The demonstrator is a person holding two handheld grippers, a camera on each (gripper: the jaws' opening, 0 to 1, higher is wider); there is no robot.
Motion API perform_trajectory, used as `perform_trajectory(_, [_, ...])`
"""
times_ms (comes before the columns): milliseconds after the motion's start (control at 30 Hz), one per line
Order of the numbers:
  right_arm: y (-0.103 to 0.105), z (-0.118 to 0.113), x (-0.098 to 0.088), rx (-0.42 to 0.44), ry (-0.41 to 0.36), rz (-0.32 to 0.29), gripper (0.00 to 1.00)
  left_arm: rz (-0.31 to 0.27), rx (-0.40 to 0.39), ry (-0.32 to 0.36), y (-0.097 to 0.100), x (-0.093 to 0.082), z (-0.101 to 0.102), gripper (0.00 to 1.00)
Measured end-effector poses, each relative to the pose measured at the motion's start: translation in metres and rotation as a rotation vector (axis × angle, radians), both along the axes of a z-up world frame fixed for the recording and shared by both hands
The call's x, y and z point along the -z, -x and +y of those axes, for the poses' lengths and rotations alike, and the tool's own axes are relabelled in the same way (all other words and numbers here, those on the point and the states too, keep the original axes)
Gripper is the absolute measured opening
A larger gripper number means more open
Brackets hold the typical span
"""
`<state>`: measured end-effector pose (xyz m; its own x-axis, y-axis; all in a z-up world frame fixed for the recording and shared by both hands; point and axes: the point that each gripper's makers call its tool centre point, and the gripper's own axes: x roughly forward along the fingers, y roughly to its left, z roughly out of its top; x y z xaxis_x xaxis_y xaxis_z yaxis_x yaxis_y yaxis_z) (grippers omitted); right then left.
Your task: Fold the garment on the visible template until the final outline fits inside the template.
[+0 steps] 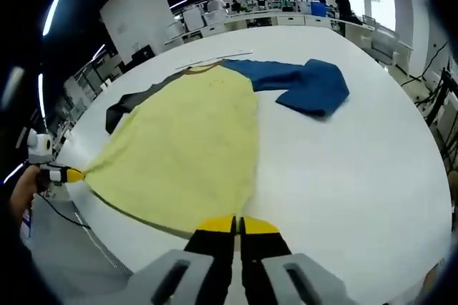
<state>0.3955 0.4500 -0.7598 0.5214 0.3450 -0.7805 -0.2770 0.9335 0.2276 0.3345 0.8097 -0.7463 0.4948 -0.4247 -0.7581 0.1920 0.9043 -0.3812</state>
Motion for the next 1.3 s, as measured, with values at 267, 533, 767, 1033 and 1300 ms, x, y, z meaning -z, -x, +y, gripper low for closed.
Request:
perform_trajectory(267, [0.000,-0.002,0.007,-0.009,0.020,0.017,0.00,0.061,0.037,-0.103,0.014,0.014,0.017,0.00])
perform_trajectory(533, [0.004,0.000,0.014,-0.017,0.028,0.048,0.00,0.007,0.045,-0.068,0.009,0.001,0.007,0.00])
perform_trajectory(767, [0.008,0.003,0.016,-0.060,0.041,0.055,0.04,-0.088,0.044,-0.037,-0.006,-0.016,0.001,0.00])
perform_trajectory(1033, [0.000,0.008,-0.005,-0.097,0.001,-0.020,0.25,-0.210,0.096,-0.075,-0.015,-0.031,-0.007,0.23])
perform_trajectory(1300, [-0.019,0.012,-0.034,-0.123,-0.057,-0.088,0.44,-0.295,0.092,-0.062,-0.023,-0.041,-0.007,0.50])
